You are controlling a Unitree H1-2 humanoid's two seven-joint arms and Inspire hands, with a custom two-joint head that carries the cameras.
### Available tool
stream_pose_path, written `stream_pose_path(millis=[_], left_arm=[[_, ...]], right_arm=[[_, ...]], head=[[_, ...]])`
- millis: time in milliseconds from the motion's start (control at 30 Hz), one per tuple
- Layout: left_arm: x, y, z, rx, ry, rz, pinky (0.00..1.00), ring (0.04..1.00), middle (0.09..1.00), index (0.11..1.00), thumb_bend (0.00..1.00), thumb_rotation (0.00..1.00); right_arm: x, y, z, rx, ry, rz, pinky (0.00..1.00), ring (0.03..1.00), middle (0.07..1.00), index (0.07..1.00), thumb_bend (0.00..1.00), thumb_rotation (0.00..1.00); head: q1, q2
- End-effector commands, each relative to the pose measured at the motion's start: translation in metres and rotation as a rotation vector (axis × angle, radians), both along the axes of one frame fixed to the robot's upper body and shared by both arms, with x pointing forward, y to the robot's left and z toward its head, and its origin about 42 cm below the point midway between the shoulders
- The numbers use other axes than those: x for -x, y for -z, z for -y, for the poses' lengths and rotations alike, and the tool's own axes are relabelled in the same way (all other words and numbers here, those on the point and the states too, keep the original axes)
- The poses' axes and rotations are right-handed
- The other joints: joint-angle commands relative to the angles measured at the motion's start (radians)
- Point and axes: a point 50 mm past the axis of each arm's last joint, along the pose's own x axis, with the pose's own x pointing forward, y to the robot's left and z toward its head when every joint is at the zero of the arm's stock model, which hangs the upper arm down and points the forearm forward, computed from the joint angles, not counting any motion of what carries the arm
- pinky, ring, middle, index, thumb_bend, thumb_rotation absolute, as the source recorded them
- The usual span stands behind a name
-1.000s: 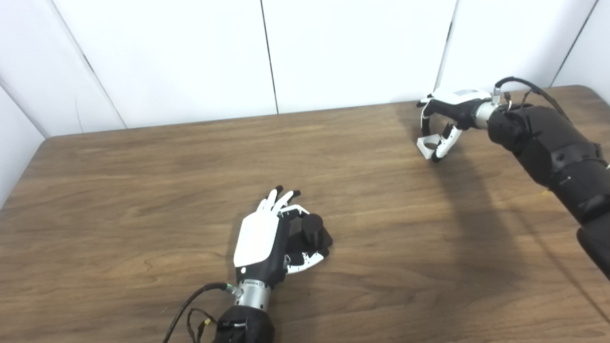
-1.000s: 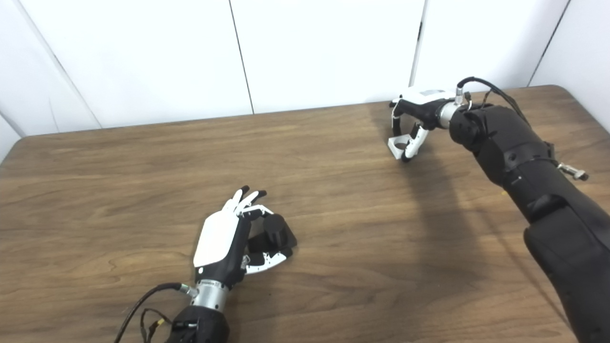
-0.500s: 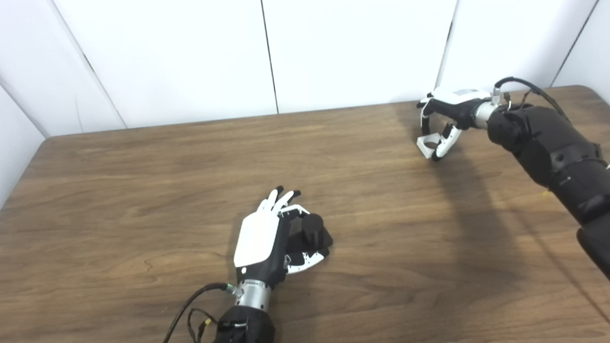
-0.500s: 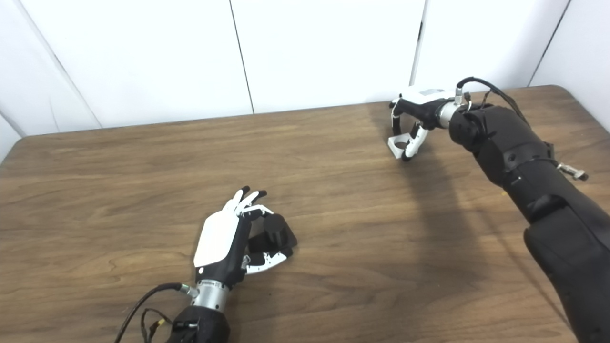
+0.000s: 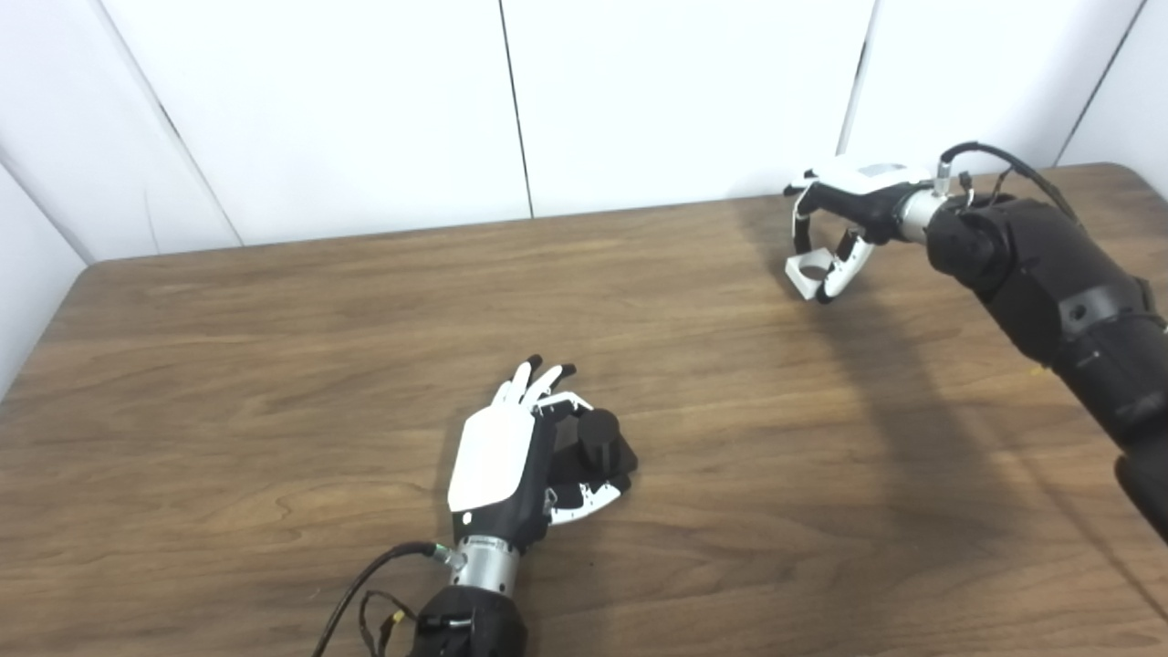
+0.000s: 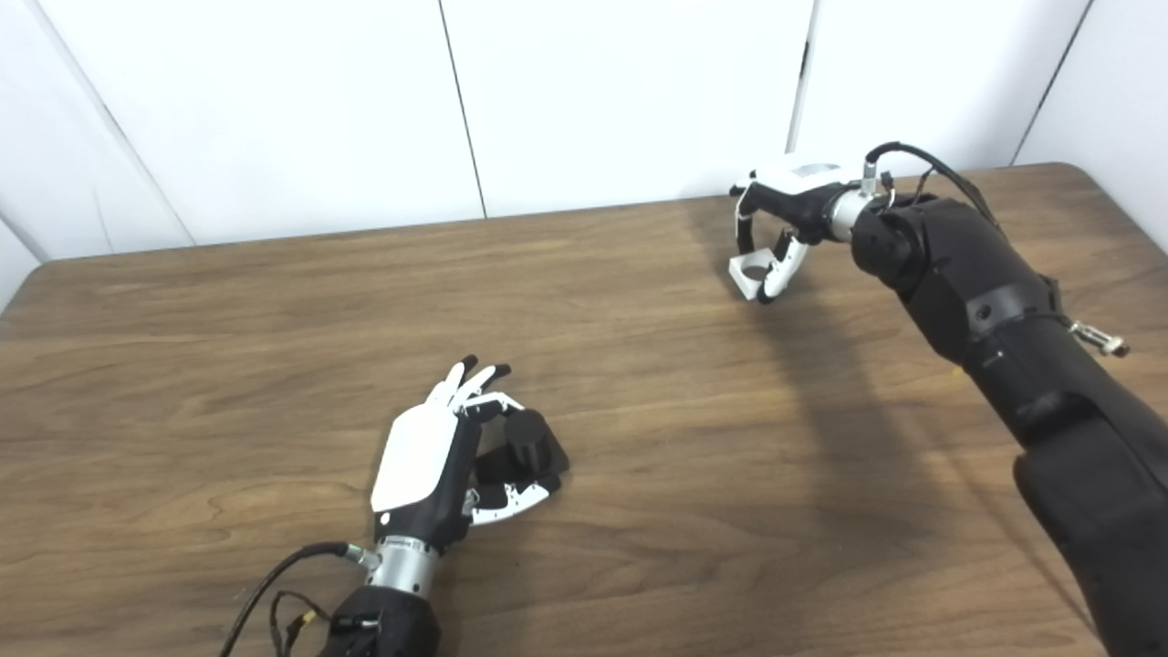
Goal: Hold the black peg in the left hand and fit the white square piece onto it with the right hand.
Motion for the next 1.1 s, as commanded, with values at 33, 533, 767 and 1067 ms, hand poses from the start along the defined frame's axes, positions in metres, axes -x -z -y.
stream_pose_path(millis=[33,533,767,1067], left_arm=[[0.005,0.015,-0.004,-0.069,-0.017,-0.06,0.94,0.975,0.889,0.492,0.52,0.07],[0.01,0.017,-0.003,-0.097,-0.024,-0.063,0.91,0.965,0.886,0.492,0.52,0.07],[0.01,0.018,-0.002,-0.103,-0.024,-0.07,0.91,0.968,0.888,0.492,0.52,0.07],[0.01,0.016,-0.001,-0.098,-0.015,-0.082,0.93,0.981,0.899,0.493,0.52,0.07]], right_arm=[[0.0,-0.047,-0.003,-0.011,-0.009,0.101,1.0,1.0,0.944,0.492,0.52,0.14],[0.048,-0.065,-0.05,-0.016,-0.181,0.148,1.0,1.0,0.919,0.489,0.52,0.15],[0.072,-0.072,-0.072,-0.025,-0.269,0.153,1.0,1.0,0.922,0.489,0.53,0.15],[0.101,-0.075,-0.098,-0.004,-0.352,0.136,1.0,1.0,0.918,0.488,0.53,0.14]], head=[[0.002,0.002],[0.005,0.004],[0.006,0.007],[0.013,0.012]])
